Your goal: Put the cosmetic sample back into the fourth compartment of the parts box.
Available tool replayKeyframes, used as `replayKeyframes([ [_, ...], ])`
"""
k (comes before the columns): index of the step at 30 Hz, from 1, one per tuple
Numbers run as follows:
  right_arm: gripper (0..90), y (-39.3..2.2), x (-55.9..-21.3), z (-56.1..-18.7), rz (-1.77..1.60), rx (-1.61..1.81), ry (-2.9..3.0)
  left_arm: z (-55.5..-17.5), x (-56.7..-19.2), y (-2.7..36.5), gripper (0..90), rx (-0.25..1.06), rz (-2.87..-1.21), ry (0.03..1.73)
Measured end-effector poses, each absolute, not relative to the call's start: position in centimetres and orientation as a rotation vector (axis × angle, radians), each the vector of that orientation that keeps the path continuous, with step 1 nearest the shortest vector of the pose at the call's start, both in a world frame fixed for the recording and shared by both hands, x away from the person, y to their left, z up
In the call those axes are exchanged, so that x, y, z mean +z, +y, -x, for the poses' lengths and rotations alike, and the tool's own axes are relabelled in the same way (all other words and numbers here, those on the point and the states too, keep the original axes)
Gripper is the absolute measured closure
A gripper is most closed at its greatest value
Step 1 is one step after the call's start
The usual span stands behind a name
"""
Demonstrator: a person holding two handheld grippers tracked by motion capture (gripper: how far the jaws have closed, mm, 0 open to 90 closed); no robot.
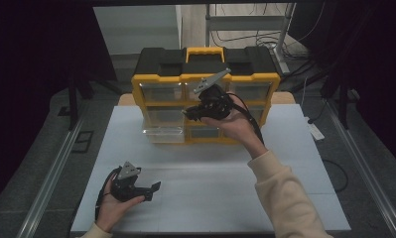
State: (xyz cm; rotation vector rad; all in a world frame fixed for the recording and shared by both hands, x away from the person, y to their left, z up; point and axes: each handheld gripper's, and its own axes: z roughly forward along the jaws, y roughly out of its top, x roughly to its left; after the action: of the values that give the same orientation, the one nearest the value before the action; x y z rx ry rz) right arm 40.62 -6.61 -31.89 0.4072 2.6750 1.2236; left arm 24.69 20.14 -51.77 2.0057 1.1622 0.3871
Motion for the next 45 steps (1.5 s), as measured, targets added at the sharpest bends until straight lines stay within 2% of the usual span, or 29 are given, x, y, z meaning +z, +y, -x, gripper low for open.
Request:
replayKeyframes([
  [45, 81.8, -1.3, -32.5, -41.7, -0.381, 1.239, 2.708, -24.6, -51.7, 20.2, 9.2, 0.387, -2.002, 1.152],
])
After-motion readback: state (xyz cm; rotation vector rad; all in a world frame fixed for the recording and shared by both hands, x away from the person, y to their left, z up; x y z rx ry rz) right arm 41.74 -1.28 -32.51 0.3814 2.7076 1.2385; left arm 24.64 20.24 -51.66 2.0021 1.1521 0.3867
